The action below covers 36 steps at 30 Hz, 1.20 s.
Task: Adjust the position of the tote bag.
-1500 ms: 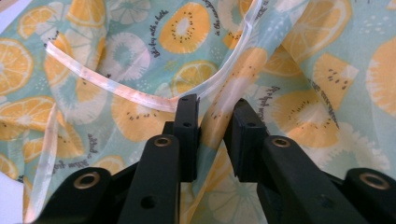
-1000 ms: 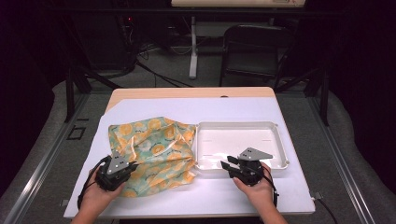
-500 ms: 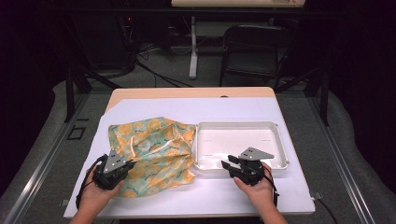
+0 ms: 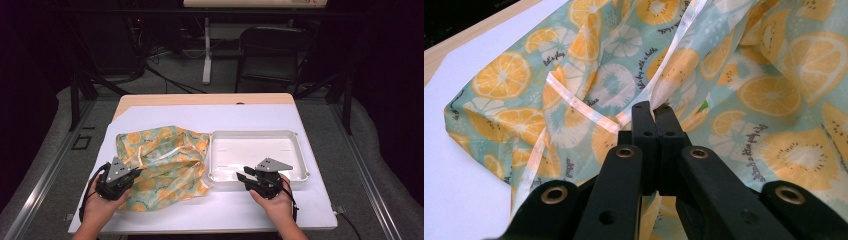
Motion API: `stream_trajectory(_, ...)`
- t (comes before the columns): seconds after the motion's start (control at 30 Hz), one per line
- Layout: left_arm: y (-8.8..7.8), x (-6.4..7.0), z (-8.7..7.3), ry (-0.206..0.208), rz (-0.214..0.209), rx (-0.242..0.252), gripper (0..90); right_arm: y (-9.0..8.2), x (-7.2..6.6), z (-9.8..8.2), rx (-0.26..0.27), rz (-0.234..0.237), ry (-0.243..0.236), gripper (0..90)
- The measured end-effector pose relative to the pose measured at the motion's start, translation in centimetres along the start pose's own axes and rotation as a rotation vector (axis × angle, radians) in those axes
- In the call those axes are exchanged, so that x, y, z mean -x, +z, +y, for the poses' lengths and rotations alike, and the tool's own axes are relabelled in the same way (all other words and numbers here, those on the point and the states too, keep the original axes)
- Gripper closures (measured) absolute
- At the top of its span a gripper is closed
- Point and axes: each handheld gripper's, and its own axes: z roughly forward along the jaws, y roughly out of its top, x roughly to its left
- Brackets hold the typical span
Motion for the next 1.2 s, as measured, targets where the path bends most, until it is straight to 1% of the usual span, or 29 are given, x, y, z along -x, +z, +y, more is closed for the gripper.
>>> stream_trajectory(0.13, -0.1, -0.1, 0.1, -0.001, 0.009, 0.001, 90.0, 0.0, 0.0, 0.0, 0.000, -0.001, 0.001, 61.9)
stream_trajectory(0.27, -0.2, -0.3, 0.2, -0.016, 0.019, 0.008, 90.0, 0.0, -0.1, 0.0, 0.003, -0.001, 0.000, 61.8)
stream_trajectory(0.37, -0.4, -0.6, 0.6, -0.024, 0.027, 0.020, 90.0, 0.1, -0.1, 0.0, 0.002, 0.000, 0.000, 61.8)
stream_trajectory(0.43, -0.5, -0.8, 1.1, -0.034, 0.038, 0.029, 90.0, 0.2, -0.1, 0.0, 0.000, 0.002, -0.003, 61.7)
stream_trajectory(0.5, -0.5, -1.0, 1.6, -0.030, 0.051, 0.036, 90.0, 0.3, -0.2, 0.0, -0.001, 0.011, 0.005, 61.7)
stream_trajectory(0.57, -0.5, -1.3, 2.2, -0.034, 0.062, 0.040, 90.0, 0.3, -0.3, 0.0, -0.004, 0.007, -0.005, 61.6)
stream_trajectory(0.7, -0.5, -1.8, 3.4, -0.035, 0.089, 0.058, 90.0, 0.4, -0.4, 0.0, 0.001, 0.007, -0.006, 61.6)
stream_trajectory(0.8, -0.4, -2.3, 4.3, -0.049, 0.102, 0.074, 90.0, 0.3, -0.4, 0.1, 0.003, 0.004, -0.008, 61.6)
stream_trajectory(0.83, -0.4, -2.5, 4.6, -0.049, 0.109, 0.077, 90.0, 0.3, -0.4, 0.1, 0.012, 0.004, -0.003, 61.5)
stream_trajectory(0.97, -0.3, -3.0, 5.6, -0.067, 0.145, 0.087, 90.0, 0.2, -0.3, 0.1, 0.019, 0.004, -0.002, 61.6)
stream_trajectory(1.07, -0.1, -3.4, 6.4, -0.089, 0.144, 0.090, 90.0, 0.2, -0.3, 0.1, 0.025, 0.004, 0.010, 61.6)
stream_trajectory(1.1, 0.0, -3.6, 6.6, -0.089, 0.145, 0.087, 90.0, 0.2, -0.3, 0.1, 0.024, 0.005, 0.012, 61.6)
stream_trajectory(1.2, 0.1, -3.9, 7.3, -0.110, 0.137, 0.099, 90.0, 0.2, -0.3, 0.1, 0.024, 0.004, 0.013, 61.6)
